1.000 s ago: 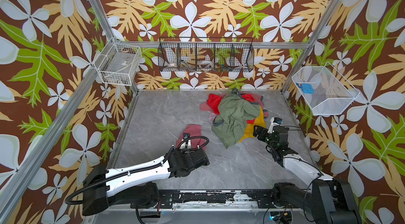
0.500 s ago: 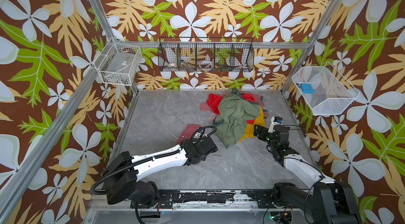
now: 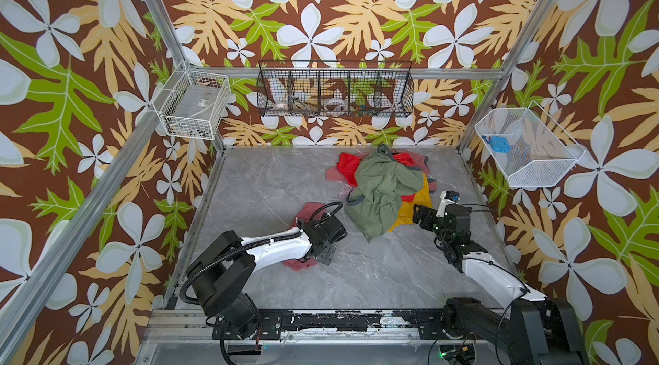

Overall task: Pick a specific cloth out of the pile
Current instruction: 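Regrasp the pink cloth with the left gripper and lift it, then carry the pink cloth farther from the robot beside the pile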

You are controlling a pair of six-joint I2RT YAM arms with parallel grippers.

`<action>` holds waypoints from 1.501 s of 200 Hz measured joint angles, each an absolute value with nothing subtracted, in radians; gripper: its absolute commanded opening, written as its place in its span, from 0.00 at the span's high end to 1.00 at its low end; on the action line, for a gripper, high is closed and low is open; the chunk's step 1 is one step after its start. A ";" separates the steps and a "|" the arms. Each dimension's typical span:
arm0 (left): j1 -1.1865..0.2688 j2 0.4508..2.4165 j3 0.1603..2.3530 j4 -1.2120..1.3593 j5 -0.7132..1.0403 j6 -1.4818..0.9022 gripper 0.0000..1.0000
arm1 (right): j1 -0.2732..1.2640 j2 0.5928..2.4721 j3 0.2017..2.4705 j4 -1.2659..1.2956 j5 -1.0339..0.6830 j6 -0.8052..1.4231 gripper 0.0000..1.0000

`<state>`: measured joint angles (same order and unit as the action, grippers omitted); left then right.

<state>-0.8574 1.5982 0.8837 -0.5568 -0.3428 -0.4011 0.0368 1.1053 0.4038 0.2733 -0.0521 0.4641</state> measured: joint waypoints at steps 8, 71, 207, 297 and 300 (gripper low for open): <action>-0.856 1.614 0.886 -0.550 -0.321 -0.382 0.03 | 0.037 1.105 0.404 0.273 -0.052 0.464 0.06; -0.852 1.696 0.897 -0.429 -0.252 -0.371 0.37 | 0.035 1.097 0.408 0.267 -0.048 0.455 0.05; -0.826 1.550 0.861 -0.482 -0.339 -0.419 1.00 | 0.033 1.080 0.410 0.270 -0.048 0.445 0.05; -0.814 1.293 0.994 -0.593 -0.634 -0.416 1.00 | 0.033 0.953 0.352 0.356 -0.107 0.440 0.05; -0.813 1.287 1.000 -0.596 -0.646 -0.416 1.00 | 0.033 0.950 0.351 0.360 -0.109 0.440 0.05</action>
<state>-0.8131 1.2865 1.0004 -0.5964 -0.6464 -0.4164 0.0334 0.9497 0.3511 0.3599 -0.1085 0.4404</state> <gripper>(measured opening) 0.123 0.945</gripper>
